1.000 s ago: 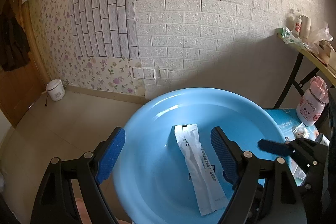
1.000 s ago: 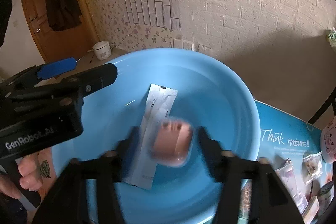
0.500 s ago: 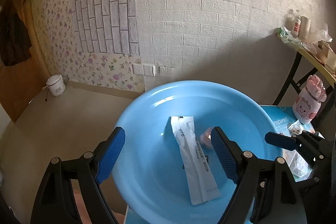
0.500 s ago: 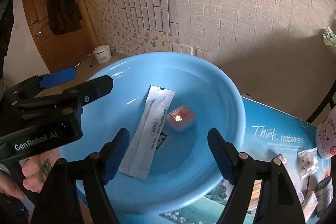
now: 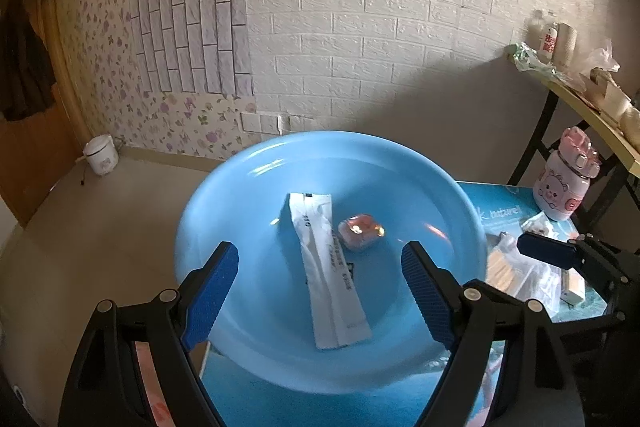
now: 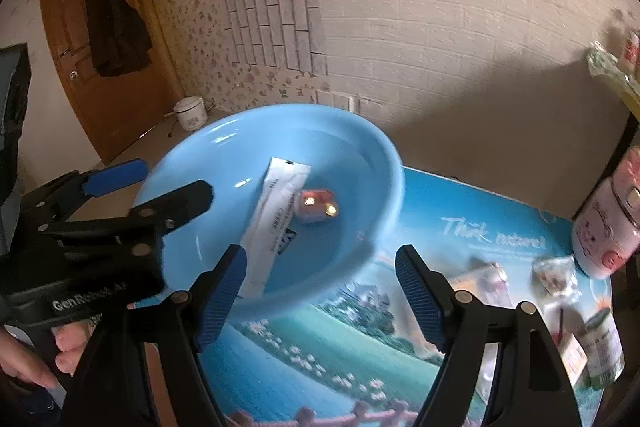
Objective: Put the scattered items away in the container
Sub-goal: 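Move both grippers back toward the remaining items on the table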
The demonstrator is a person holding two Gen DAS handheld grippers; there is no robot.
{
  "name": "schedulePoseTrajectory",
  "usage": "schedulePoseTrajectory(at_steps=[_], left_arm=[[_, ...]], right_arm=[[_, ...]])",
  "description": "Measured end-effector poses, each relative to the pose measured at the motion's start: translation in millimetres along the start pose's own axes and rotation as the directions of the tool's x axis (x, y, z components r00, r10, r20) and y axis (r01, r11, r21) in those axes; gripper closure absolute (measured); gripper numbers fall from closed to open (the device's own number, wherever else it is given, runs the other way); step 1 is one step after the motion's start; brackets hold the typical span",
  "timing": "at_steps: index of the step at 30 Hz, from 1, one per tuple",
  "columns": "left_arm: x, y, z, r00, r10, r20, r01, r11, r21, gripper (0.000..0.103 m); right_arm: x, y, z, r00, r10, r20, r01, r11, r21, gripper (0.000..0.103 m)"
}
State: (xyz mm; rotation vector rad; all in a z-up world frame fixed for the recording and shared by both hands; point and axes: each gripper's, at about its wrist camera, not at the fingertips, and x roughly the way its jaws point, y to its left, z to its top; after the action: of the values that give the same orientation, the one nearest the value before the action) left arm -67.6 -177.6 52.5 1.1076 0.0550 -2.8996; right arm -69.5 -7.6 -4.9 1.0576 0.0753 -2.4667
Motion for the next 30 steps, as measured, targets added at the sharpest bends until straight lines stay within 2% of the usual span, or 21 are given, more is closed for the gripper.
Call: schedulePoseTrajectory(at_steps=[14, 20, 30], left_arm=[[-21, -64, -14, 0.998, -0.059, -0.003, 0.059, 0.998, 0.027, 0.020], [-27, -94, -20, 0.997, -0.081, -0.013, 0.081, 0.995, 0.052, 0.020], [-25, -122, -30, 0.995, -0.092, -0.050, 0.096, 0.993, 0.074, 0.020]], right_arm=[[-45, -72, -39, 0.995, -0.096, -0.034, 0.099, 0.988, 0.115, 0.025], [-65, -91, -50, 0.992, -0.121, -0.029, 0.124, 0.985, 0.119, 0.025], [-78, -118, -66, 0.993, -0.117, -0.029, 0.120, 0.979, 0.164, 0.025]])
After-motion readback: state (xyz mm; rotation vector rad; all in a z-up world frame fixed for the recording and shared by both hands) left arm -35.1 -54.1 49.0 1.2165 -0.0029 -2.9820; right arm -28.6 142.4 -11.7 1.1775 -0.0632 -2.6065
